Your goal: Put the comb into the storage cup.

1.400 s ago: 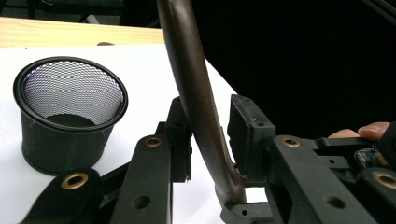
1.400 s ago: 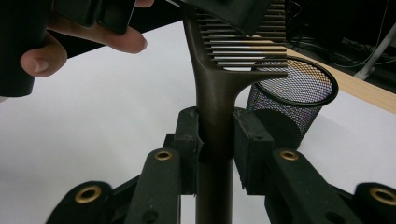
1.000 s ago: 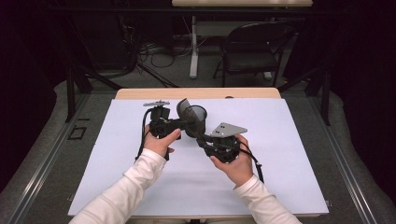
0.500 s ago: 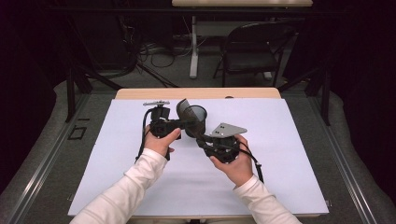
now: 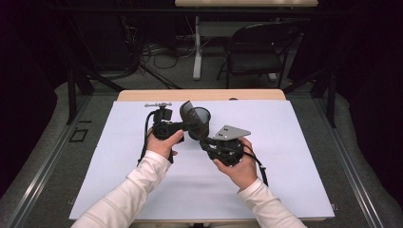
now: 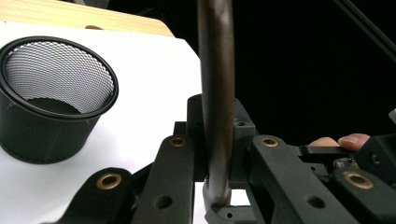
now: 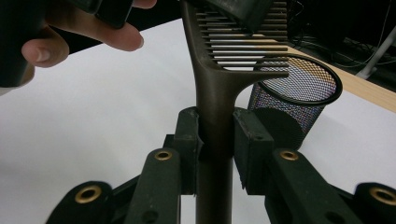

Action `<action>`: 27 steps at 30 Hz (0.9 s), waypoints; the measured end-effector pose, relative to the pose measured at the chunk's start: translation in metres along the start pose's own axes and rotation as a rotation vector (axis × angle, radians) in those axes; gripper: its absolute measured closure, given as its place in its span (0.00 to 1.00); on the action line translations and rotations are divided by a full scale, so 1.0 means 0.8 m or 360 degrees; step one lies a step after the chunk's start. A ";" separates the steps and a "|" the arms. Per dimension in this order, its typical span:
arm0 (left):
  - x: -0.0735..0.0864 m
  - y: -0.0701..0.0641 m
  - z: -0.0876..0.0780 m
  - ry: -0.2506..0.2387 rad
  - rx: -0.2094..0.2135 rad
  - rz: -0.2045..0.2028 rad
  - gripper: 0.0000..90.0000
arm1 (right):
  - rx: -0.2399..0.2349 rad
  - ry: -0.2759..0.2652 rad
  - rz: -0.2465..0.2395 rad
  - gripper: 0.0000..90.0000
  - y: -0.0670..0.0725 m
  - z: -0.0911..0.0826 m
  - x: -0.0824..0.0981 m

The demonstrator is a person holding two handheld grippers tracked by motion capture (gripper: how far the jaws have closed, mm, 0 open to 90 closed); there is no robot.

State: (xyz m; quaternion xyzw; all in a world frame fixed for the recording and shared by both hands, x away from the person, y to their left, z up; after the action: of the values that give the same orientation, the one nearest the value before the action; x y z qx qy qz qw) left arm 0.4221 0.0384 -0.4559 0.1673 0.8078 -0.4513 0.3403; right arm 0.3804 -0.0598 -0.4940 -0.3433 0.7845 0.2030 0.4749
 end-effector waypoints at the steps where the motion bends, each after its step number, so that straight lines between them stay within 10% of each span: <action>1: 0.000 0.000 0.000 0.0004 0.0005 -0.0011 0.93 | 0.0000 0.0001 0.0000 0.81 0.000 0.000 0.000; 27: 0.000 0.001 0.000 -0.0039 0.0040 -0.0139 0.94 | -0.0010 0.0001 0.0011 0.81 0.001 0.001 0.000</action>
State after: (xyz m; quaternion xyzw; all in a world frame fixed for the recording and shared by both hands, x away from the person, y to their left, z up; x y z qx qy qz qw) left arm 0.4226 0.0387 -0.4567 0.1307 0.8045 -0.4778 0.3279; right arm 0.3806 -0.0589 -0.4947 -0.3422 0.7852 0.2070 0.4728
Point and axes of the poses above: each handheld gripper's, and its own axes: z roughly forward along the jaws, x roughly out of its underside, y roughly to its left, the point moved 8 cm from there along z, roughly forward along the jaws
